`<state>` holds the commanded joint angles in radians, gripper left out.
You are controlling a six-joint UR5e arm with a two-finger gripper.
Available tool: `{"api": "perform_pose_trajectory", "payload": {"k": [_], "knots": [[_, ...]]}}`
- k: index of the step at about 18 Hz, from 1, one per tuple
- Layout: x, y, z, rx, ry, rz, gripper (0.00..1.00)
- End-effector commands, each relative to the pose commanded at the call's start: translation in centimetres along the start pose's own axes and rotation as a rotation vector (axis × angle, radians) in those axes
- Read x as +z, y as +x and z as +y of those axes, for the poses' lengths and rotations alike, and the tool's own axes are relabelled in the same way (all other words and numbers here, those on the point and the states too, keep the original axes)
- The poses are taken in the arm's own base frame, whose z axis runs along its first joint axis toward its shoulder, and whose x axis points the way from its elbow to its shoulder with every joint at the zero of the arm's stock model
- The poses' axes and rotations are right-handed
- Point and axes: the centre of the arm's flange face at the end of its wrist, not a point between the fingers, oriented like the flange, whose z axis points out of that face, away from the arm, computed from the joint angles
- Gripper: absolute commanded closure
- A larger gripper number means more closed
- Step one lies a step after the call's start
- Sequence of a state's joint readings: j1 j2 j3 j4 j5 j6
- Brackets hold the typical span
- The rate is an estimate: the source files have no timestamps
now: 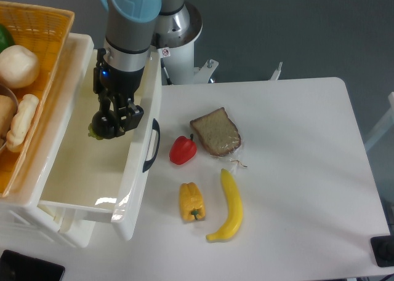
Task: Place the mangosteen in the upper white drawer
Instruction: 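Lower the mangosteen into the drawer and open the gripper, then raise the open gripper up out of the drawer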
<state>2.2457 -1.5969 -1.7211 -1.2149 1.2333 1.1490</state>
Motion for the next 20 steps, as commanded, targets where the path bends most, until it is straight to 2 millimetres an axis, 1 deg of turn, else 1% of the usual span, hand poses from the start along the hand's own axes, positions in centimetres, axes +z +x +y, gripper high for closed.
{"api": "perform_pose_trajectory", "payload": {"k": [3, 6, 8, 10, 12, 13, 14, 16, 19, 20], "knots": [[-0.1, 0.0, 0.0, -0.008, 0.001, -0.003, 0.0], [-0.8, 0.2, -0.3, -0.011, 0.008, -0.011, 0.0], [-1.2, -0.1, -0.3, -0.07, 0.018, -0.018, 0.0], [-2.5, -1.0, -0.3, -0.08, 0.03, -0.049, 0.0], [-4.6, -2.6, 0.8, -0.11, 0.044, -0.092, 0.0], [-5.2, -3.2, 1.1, -0.125, 0.056, -0.1, 0.0], [-5.6, -3.7, 1.8, -0.147, 0.067, -0.104, 0.0], [-6.6, -5.5, 4.3, -0.202, 0.086, -0.12, 0.0], [-8.7, -8.9, 9.1, -0.287, 0.123, -0.172, 0.0], [-9.1, -9.7, 10.4, -0.306, 0.122, -0.192, 0.0]]}}
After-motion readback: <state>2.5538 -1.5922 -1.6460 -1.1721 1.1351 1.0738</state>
